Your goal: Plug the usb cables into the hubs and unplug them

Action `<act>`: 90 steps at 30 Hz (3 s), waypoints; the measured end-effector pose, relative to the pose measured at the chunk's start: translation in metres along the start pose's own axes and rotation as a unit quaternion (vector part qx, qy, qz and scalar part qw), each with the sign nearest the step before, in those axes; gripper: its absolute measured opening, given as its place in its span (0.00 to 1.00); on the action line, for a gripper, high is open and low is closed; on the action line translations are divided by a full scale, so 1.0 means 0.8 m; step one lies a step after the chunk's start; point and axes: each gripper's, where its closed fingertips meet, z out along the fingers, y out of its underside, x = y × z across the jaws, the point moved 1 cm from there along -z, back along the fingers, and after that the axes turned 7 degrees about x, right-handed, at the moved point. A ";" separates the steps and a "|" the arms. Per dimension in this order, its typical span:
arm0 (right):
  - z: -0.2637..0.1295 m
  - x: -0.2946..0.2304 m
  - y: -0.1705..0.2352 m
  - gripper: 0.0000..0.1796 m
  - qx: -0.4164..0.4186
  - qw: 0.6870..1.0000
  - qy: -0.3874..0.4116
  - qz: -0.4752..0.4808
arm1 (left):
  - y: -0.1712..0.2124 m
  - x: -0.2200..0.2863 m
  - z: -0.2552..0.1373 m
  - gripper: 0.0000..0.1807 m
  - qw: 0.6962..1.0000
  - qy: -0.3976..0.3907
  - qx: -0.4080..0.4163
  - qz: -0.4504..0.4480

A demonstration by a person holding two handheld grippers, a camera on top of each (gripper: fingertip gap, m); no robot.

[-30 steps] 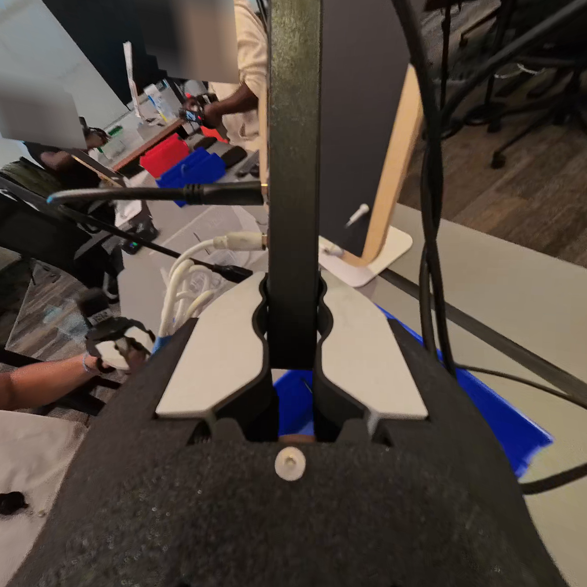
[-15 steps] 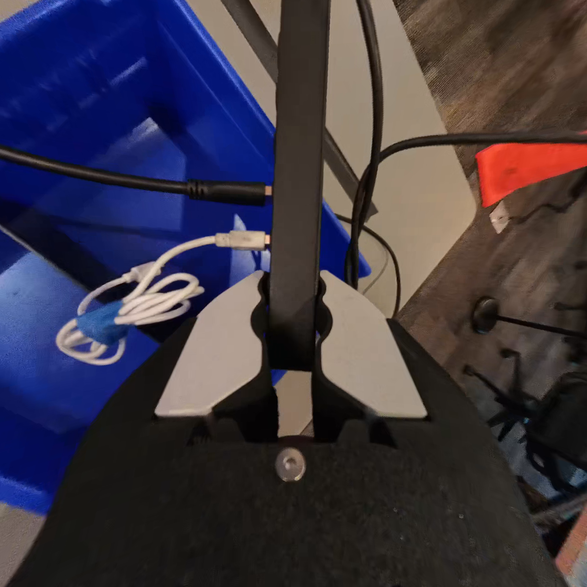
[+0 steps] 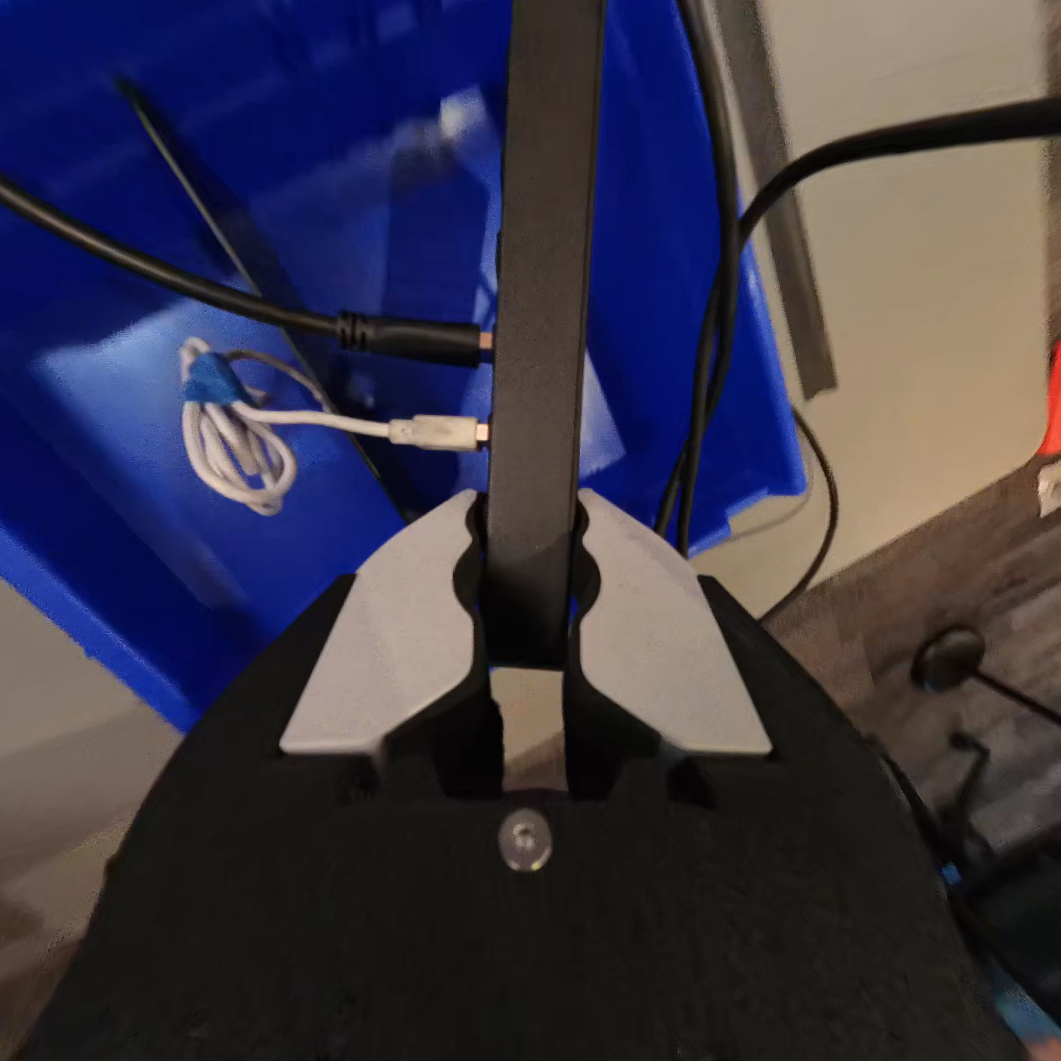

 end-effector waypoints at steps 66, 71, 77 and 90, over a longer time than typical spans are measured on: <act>0.015 0.073 -0.057 0.07 0.205 0.904 0.209 0.310 | 0.005 0.001 -0.002 0.20 0.999 0.016 -0.010 -0.037; 0.020 0.073 -0.049 0.08 0.243 0.874 0.169 0.385 | 0.002 -0.001 -0.004 0.19 0.999 0.013 -0.006 -0.036; 0.028 0.027 -0.072 0.14 0.147 0.962 0.151 0.171 | 0.005 0.000 -0.001 0.20 0.999 0.018 -0.009 -0.043; 0.010 -0.021 -0.150 0.08 0.051 0.981 0.157 -0.102 | 0.006 0.002 -0.001 0.19 0.999 0.018 -0.011 -0.035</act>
